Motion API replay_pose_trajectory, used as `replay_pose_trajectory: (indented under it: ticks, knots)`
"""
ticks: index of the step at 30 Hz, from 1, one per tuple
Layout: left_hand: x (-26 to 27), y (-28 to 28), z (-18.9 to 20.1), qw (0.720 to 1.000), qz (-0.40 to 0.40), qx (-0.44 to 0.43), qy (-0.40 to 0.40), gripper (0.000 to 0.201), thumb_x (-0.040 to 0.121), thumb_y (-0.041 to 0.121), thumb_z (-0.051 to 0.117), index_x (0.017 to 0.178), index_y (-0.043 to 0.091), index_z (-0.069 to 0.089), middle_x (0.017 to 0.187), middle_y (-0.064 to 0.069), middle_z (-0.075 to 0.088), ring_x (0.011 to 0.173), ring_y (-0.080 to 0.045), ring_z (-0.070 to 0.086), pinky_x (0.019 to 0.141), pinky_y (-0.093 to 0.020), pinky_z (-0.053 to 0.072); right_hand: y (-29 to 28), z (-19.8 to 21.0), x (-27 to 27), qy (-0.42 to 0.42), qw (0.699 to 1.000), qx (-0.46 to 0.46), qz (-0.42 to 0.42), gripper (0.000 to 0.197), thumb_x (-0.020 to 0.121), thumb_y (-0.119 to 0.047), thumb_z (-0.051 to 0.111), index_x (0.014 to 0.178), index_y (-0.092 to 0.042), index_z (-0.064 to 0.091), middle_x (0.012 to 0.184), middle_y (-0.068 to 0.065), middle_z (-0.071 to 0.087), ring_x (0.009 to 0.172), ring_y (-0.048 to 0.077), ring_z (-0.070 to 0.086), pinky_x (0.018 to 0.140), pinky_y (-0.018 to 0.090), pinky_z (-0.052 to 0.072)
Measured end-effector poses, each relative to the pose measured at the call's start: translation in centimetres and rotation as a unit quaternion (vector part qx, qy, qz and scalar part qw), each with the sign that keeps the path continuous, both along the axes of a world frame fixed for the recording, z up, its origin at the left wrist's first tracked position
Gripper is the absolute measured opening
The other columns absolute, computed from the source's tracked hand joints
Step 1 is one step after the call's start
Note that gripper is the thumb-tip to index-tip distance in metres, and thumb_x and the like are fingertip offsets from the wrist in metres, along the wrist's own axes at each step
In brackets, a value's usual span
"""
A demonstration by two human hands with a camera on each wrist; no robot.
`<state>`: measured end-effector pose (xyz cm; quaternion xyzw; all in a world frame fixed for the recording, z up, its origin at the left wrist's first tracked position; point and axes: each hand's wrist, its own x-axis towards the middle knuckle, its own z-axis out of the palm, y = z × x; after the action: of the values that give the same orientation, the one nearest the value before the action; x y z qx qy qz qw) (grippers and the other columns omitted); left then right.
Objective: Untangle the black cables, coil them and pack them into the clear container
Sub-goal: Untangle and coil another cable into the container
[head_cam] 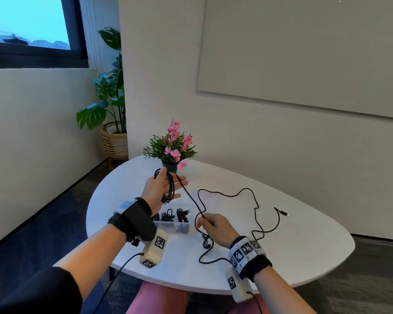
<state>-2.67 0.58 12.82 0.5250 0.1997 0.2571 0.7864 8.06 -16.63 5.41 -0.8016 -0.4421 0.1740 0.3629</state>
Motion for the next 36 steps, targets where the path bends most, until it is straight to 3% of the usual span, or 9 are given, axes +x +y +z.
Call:
replay_pose_trajectory:
  ticks: [4, 6, 9, 13, 17, 24, 29, 31, 36]
  knots:
    - [0.3, -0.5, -0.1, 0.999, 0.027, -0.039, -0.021, 0.037, 0.101, 0.039, 0.033, 0.079, 0.015, 0.051, 0.068, -0.004, 0.057, 0.058, -0.016, 0.063, 0.077, -0.051, 0.054, -0.2, -1.6, 0.9, -0.125, 0.992, 0.014, 0.007, 0.025, 0.088, -0.013, 0.06, 0.114, -0.014, 0.061, 0.095, -0.003, 0.044, 0.081, 0.012, 0.049, 0.075, 0.012, 0.039]
    - [0.5, -0.5, 0.1, 0.997, 0.058, -0.038, -0.03, 0.033, 0.1, 0.04, 0.035, 0.079, 0.018, 0.048, 0.061, 0.002, 0.049, 0.047, -0.009, 0.044, 0.058, -0.035, 0.056, -0.1, -2.1, 1.5, -0.162, 0.987, 0.02, -0.015, 0.029, 0.089, -0.008, 0.058, 0.118, -0.011, 0.061, 0.105, 0.002, 0.04, 0.094, 0.015, 0.047, 0.085, 0.014, 0.036]
    - [0.8, 0.5, 0.8, 0.991, 0.127, 0.016, -0.031, 0.032, 0.1, 0.041, 0.036, 0.078, 0.02, 0.045, 0.061, 0.004, 0.038, 0.046, -0.007, 0.028, 0.039, -0.018, 0.028, -0.6, -1.9, 2.8, -0.154, 0.985, 0.036, -0.068, 0.025, 0.093, -0.003, 0.051, 0.109, -0.01, 0.068, 0.098, 0.003, 0.045, 0.088, 0.015, 0.049, 0.08, 0.013, 0.036]
    - [0.6, 2.7, 2.0, 0.984, 0.171, 0.051, -0.031, 0.032, 0.1, 0.04, 0.036, 0.075, 0.02, 0.042, 0.059, 0.004, 0.036, 0.045, -0.009, 0.026, 0.038, -0.017, 0.022, -2.6, -0.5, 4.8, 0.011, 0.994, -0.042, -0.096, 0.027, 0.099, -0.011, 0.038, 0.102, -0.016, 0.064, 0.064, -0.006, 0.047, 0.053, 0.008, 0.04, 0.052, 0.018, 0.03]
    - [0.6, 3.4, 2.1, 0.978, 0.197, 0.039, -0.052, 0.033, 0.1, 0.038, 0.036, 0.074, 0.02, 0.042, 0.058, 0.003, 0.034, 0.042, -0.008, 0.026, 0.04, -0.018, 0.019, -2.5, 0.5, 6.8, 0.053, 0.987, -0.028, -0.146, 0.031, 0.099, -0.012, 0.035, 0.083, -0.018, 0.061, 0.059, 0.0, 0.044, 0.049, 0.014, 0.036, 0.051, 0.025, 0.028]
    - [0.0, 5.6, 3.0, 0.958, 0.267, 0.01, -0.102, 0.032, 0.099, 0.038, 0.037, 0.073, 0.02, 0.041, 0.058, 0.004, 0.033, 0.038, -0.005, 0.028, 0.037, -0.015, 0.022, -3.0, 2.3, 10.5, 0.103, 0.96, -0.01, -0.258, 0.025, 0.097, -0.011, 0.037, 0.085, -0.009, 0.059, 0.056, 0.002, 0.04, 0.045, 0.015, 0.032, 0.038, 0.022, 0.028]
    - [-4.2, 11.7, 4.2, 0.904, 0.413, -0.03, -0.111, 0.031, 0.097, 0.038, 0.035, 0.071, 0.023, 0.038, 0.056, 0.004, 0.034, 0.037, -0.008, 0.029, 0.039, -0.012, 0.02, -10.0, 0.8, 15.6, 0.096, 0.891, -0.098, -0.432, 0.027, 0.09, -0.01, 0.05, 0.111, -0.001, 0.064, 0.093, 0.01, 0.066, 0.084, 0.023, 0.064, 0.077, 0.028, 0.051]
    - [-6.2, 13.7, 4.3, 0.89, 0.445, -0.018, -0.099, 0.032, 0.097, 0.036, 0.033, 0.069, 0.023, 0.036, 0.055, 0.002, 0.033, 0.033, -0.007, 0.027, 0.039, -0.011, 0.018, -12.5, 0.0, 17.0, 0.094, 0.862, -0.093, -0.49, 0.026, 0.092, -0.009, 0.047, 0.108, 0.004, 0.061, 0.099, 0.019, 0.067, 0.083, 0.027, 0.063, 0.072, 0.03, 0.049]
    - [-6.4, 12.8, 2.9, 0.924, 0.376, 0.019, -0.07, 0.031, 0.096, 0.039, 0.037, 0.069, 0.024, 0.04, 0.055, 0.005, 0.034, 0.035, -0.006, 0.027, 0.037, -0.013, 0.02, -12.3, -0.4, 16.7, 0.176, 0.849, 0.011, -0.498, 0.032, 0.09, -0.016, 0.051, 0.062, -0.003, 0.043, 0.049, 0.008, 0.041, 0.046, 0.018, 0.037, 0.051, 0.029, 0.031]
